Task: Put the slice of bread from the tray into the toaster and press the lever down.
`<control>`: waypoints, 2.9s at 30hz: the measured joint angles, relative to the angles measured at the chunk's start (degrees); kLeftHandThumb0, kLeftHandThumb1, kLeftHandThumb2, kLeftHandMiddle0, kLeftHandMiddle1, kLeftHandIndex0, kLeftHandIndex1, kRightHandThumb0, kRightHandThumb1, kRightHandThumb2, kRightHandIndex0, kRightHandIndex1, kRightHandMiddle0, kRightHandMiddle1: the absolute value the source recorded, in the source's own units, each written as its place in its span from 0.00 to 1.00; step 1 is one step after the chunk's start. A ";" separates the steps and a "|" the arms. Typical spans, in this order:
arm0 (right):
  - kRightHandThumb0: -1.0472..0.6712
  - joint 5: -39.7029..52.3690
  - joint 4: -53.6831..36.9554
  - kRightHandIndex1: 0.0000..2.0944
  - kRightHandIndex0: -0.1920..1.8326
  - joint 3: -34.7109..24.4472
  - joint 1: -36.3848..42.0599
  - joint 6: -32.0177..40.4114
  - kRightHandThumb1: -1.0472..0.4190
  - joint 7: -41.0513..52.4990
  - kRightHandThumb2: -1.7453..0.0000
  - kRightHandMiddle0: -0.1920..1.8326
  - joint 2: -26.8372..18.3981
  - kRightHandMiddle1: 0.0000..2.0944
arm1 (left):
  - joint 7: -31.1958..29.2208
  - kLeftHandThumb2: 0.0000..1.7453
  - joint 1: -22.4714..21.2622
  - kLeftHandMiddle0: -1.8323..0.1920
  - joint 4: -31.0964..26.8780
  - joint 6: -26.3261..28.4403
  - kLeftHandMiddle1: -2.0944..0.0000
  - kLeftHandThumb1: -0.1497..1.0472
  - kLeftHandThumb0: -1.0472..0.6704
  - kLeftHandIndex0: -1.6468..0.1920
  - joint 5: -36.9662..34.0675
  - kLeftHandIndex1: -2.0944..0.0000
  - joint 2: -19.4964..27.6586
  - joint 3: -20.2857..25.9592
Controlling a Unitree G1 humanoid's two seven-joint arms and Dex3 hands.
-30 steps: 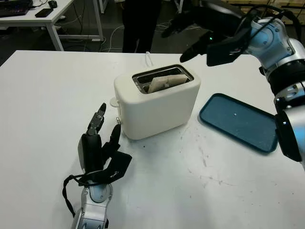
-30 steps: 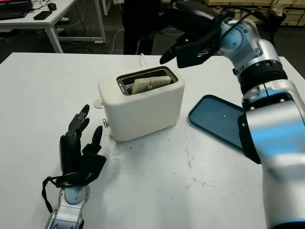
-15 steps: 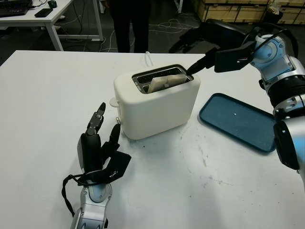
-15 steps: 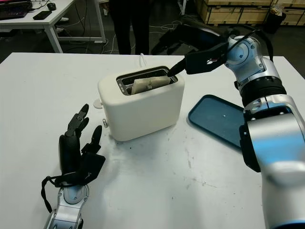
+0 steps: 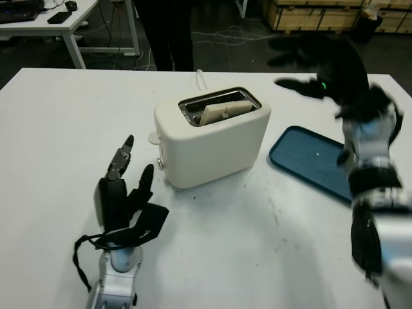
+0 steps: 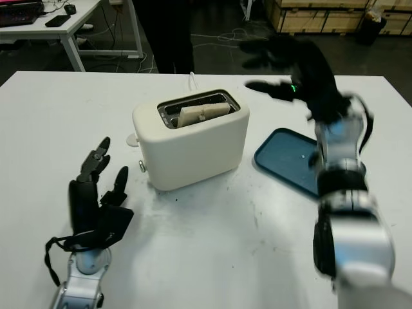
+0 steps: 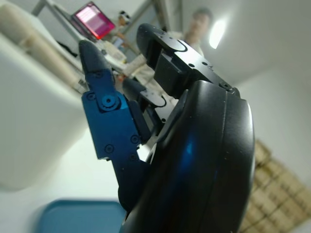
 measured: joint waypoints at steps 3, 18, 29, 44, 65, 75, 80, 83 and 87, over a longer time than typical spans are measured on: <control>0.50 0.11 -5.44 0.18 0.39 -0.60 7.64 0.33 0.10 -3.43 0.99 0.43 2.52 0.00 | -0.96 0.28 -1.04 0.67 -0.63 -0.06 0.85 0.89 0.31 0.63 0.00 0.99 0.83 0.78; 0.45 1.89 -25.26 0.05 0.39 -0.90 29.75 7.91 0.09 -15.48 0.97 0.38 15.60 0.00 | -4.90 0.25 -3.48 0.66 -2.41 0.16 0.83 0.89 0.29 0.60 0.71 0.98 3.28 1.89; 0.48 0.25 -29.56 0.03 0.41 -0.25 32.22 8.45 0.09 -17.69 0.96 0.39 16.07 0.01 | -7.56 0.12 -3.29 0.58 -4.20 1.07 0.78 0.89 0.36 0.52 4.18 0.95 6.73 2.36; 0.49 0.15 -29.51 0.02 0.43 -0.19 32.14 8.78 0.09 -18.81 0.96 0.42 16.44 0.01 | -16.61 0.00 -9.96 0.37 -5.04 -6.26 0.66 0.67 0.55 0.24 8.57 0.93 28.34 8.99; 0.45 0.01 -29.66 0.01 0.46 -0.04 32.23 8.86 0.09 -19.02 0.98 0.44 16.70 0.01 | -19.93 0.00 -23.01 0.35 8.68 -19.18 0.50 0.59 0.49 0.14 10.89 0.99 36.11 4.54; 0.45 0.23 -29.71 0.01 0.47 -0.01 32.14 9.12 0.09 -18.82 0.98 0.45 16.70 0.01 | -17.59 0.00 -24.75 0.36 11.81 -19.33 0.45 0.59 0.51 0.14 12.53 1.00 34.25 2.41; 0.44 0.28 -29.70 0.01 0.48 0.01 32.01 9.93 0.09 -18.63 0.99 0.46 16.69 0.00 | -17.57 0.00 -24.78 0.37 12.14 -18.39 0.44 0.60 0.53 0.14 12.65 1.00 33.42 1.98; 0.44 0.16 -29.70 0.01 0.47 0.00 31.82 9.93 0.09 -18.62 0.99 0.45 16.65 0.00 | -17.53 0.00 -24.83 0.37 12.15 -17.73 0.43 0.60 0.53 0.14 12.98 1.00 32.77 1.84; 0.44 0.16 -29.70 0.01 0.48 -0.01 31.66 9.92 0.09 -18.14 0.99 0.46 16.32 0.00 | -17.53 0.00 -24.85 0.37 12.14 -16.82 0.44 0.60 0.53 0.14 13.18 1.00 32.16 1.64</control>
